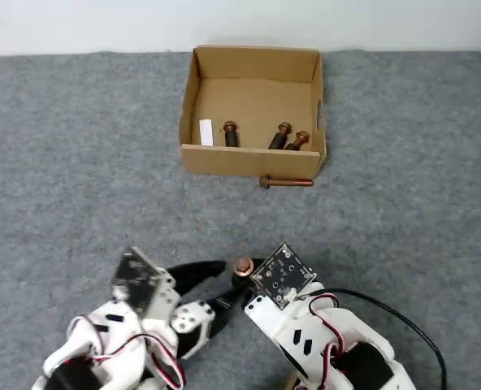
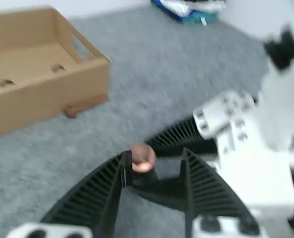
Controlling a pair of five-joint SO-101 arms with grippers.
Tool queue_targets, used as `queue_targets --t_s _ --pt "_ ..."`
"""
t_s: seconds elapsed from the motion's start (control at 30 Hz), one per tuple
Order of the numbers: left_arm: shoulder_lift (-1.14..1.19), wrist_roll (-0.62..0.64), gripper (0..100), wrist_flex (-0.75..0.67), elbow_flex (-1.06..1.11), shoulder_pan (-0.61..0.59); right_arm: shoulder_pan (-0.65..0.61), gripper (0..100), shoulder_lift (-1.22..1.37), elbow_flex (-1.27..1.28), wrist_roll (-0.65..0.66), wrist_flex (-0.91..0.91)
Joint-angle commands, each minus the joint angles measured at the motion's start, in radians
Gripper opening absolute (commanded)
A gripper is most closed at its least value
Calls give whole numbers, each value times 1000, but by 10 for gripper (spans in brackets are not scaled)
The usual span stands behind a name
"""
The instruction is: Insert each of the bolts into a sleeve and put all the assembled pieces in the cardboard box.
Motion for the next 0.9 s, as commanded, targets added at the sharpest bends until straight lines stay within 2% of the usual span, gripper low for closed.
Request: queue_targets --t_s 0.0,0.17,0.3,0.37,0.57,0.87 --pt "6 -6 156 -5 -74 -138 16 8 -4 -12 8 -25" --pt "0 -21 0 -3 -44 -362 186 8 -4 -14 -124 -27" --pt "-2 -187 3 -17 97 -470 348 8 -4 -49 -193 -27" --pt "-2 -215 4 -58 188 -523 389 8 -2 -84 -236 -25" --pt "-2 -216 4 -97 401 -601 397 8 145 -176 -261 -47" --pt "0 -215 4 -183 499 -698 400 8 720 -486 -261 -341"
